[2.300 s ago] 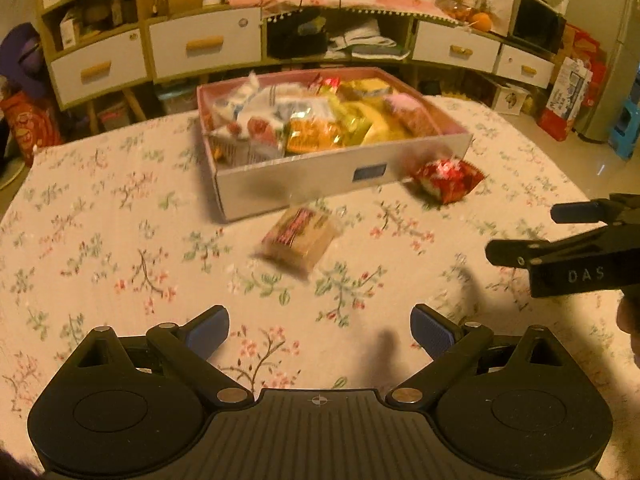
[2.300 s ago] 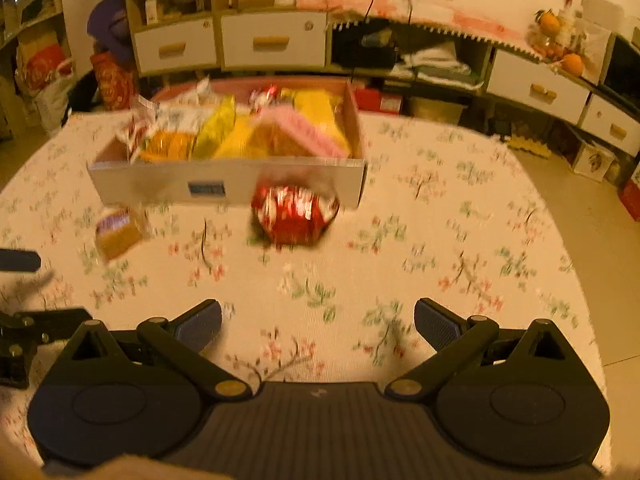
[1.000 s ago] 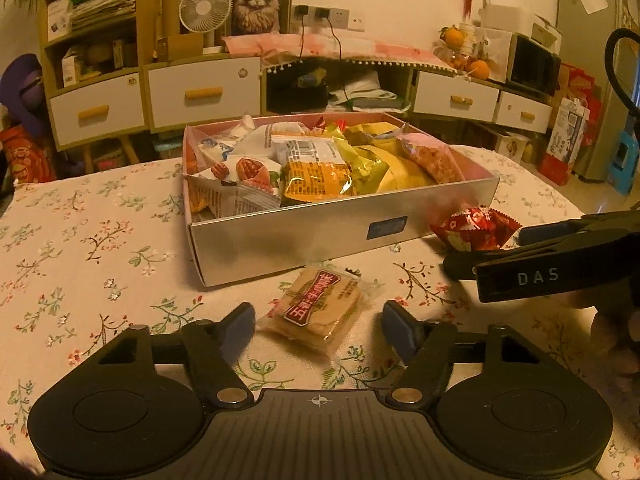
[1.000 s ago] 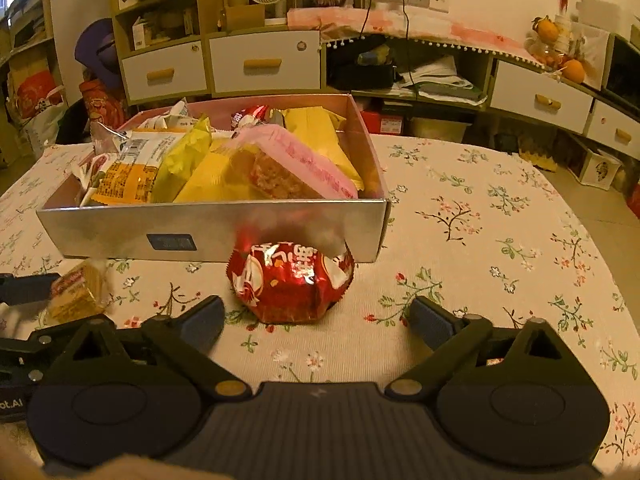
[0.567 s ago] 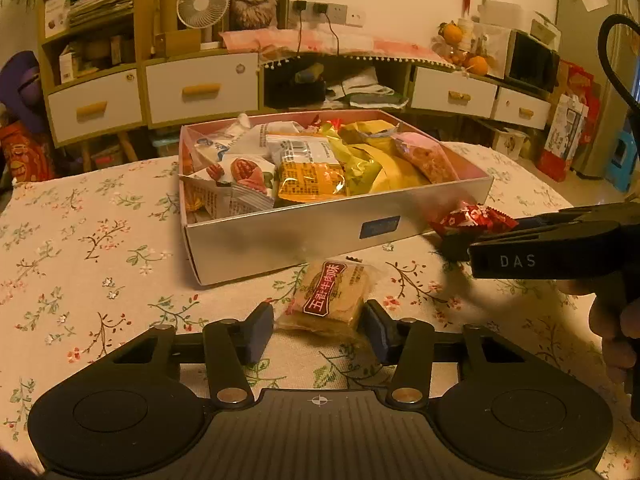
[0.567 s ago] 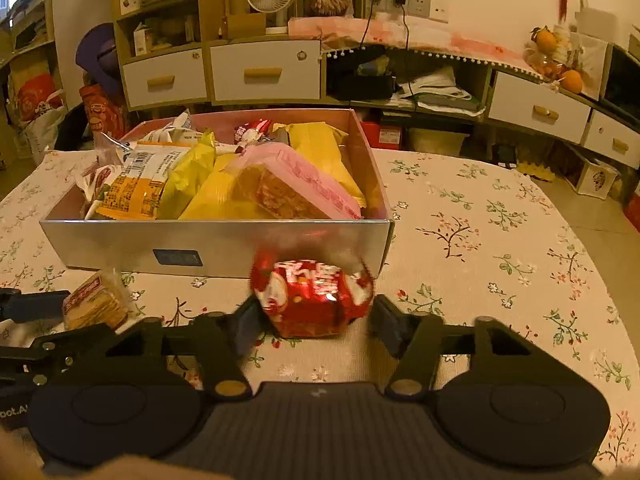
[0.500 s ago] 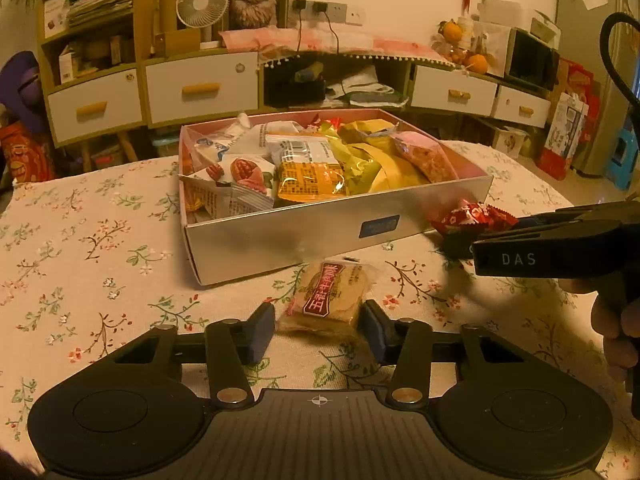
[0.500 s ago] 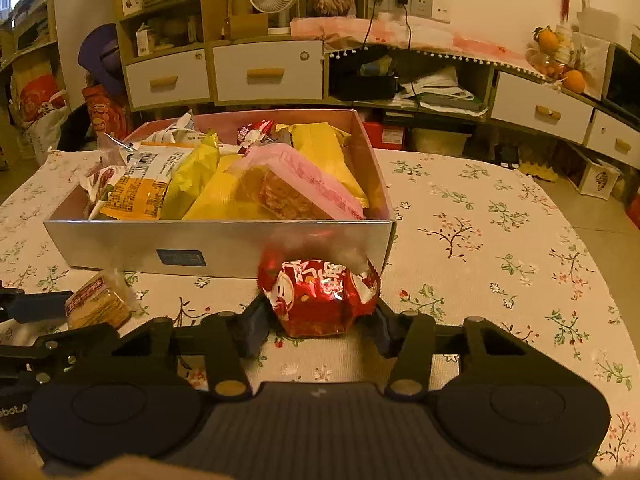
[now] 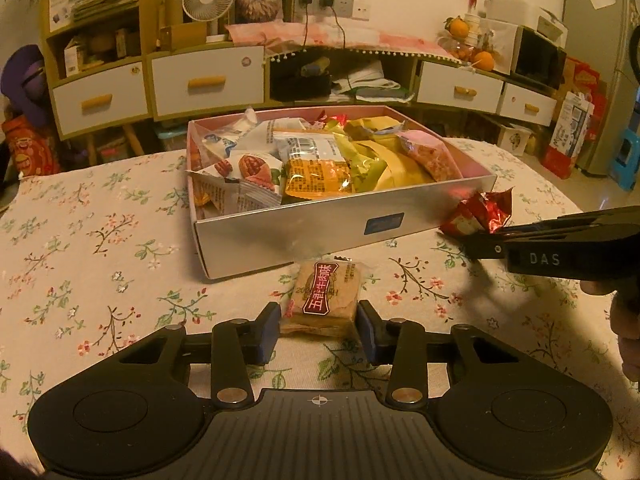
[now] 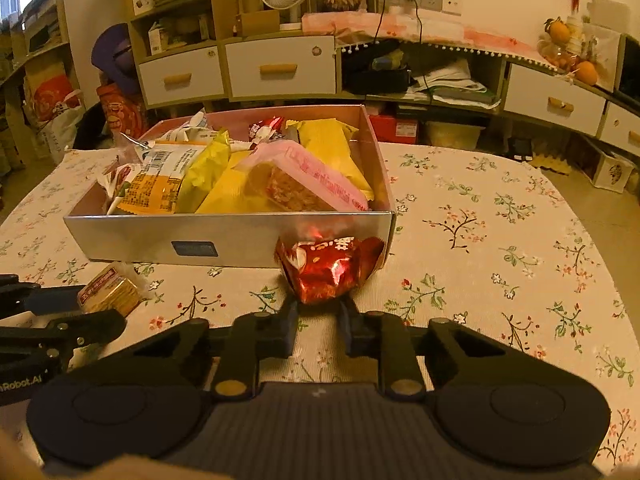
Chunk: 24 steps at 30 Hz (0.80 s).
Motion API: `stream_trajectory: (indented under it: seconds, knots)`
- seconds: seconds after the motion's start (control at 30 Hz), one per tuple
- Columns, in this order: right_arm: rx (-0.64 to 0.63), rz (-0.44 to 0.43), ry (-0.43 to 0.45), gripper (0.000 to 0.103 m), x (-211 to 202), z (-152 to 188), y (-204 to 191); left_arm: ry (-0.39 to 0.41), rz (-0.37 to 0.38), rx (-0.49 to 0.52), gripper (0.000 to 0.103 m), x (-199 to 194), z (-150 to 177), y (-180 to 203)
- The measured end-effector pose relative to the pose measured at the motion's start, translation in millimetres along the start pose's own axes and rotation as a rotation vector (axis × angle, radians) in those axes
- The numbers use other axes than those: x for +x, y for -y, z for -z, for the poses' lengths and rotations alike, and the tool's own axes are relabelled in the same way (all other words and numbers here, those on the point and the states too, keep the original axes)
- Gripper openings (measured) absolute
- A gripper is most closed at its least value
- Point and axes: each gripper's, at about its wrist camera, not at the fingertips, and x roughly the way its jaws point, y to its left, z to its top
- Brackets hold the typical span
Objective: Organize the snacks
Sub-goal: 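Carry the cake packet and red foil packet into the pink box and open both tools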
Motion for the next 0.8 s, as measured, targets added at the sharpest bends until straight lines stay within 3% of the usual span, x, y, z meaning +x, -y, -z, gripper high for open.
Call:
stream_trajectory:
  seconds: [0.2, 0.23, 0.27, 0.33, 0.43, 0.53, 0.6, 0.67, 0.8]
  knots:
    - [0.016, -0.023, -0.018, 0.014, -5.6, 2.2, 3.8, -0.009, 0.007, -0.006, 0.038, -2.0, -0.4, 1.3]
    - [0.025, -0.023, -0.018, 0.03, -5.7, 1.8, 4.4, -0.01, 0.008, -0.006, 0.038, -2.3, -0.5, 1.4]
    - [0.036, -0.013, -0.017, 0.058, -5.9, 1.5, 5.0, -0.012, 0.009, -0.006, 0.038, -2.4, -0.2, 1.7]
    - [0.047, 0.004, 0.011, 0.083, -7.9, 1.3, 5.9, -0.013, 0.011, -0.008, 0.038, -2.5, 0.3, 2.1]
    - [0.054, 0.021, 0.012, 0.076, -3.8, -2.3, 6.9, -0.015, 0.014, -0.013, 0.038, -2.1, 0.6, 2.6]
    - [0.059, 0.042, 0.017, 0.075, 3.2, -4.6, 6.4, -0.016, 0.015, -0.017, 0.038, -1.5, 1.2, 2.9]
    - [0.047, 0.054, 0.024, 0.069, 5.7, -5.5, 4.9, -0.015, 0.015, -0.018, 0.038, -1.3, 1.3, 3.1]
    - [0.052, 0.045, 0.025, 0.052, 6.9, -5.7, 5.5, -0.015, 0.015, -0.018, 0.038, -1.1, 1.3, 3.0]
    - [0.03, 0.008, 0.035, 0.046, 2.6, -2.6, 2.9, -0.009, 0.003, -0.009, 0.038, -1.5, 0.2, 4.0]
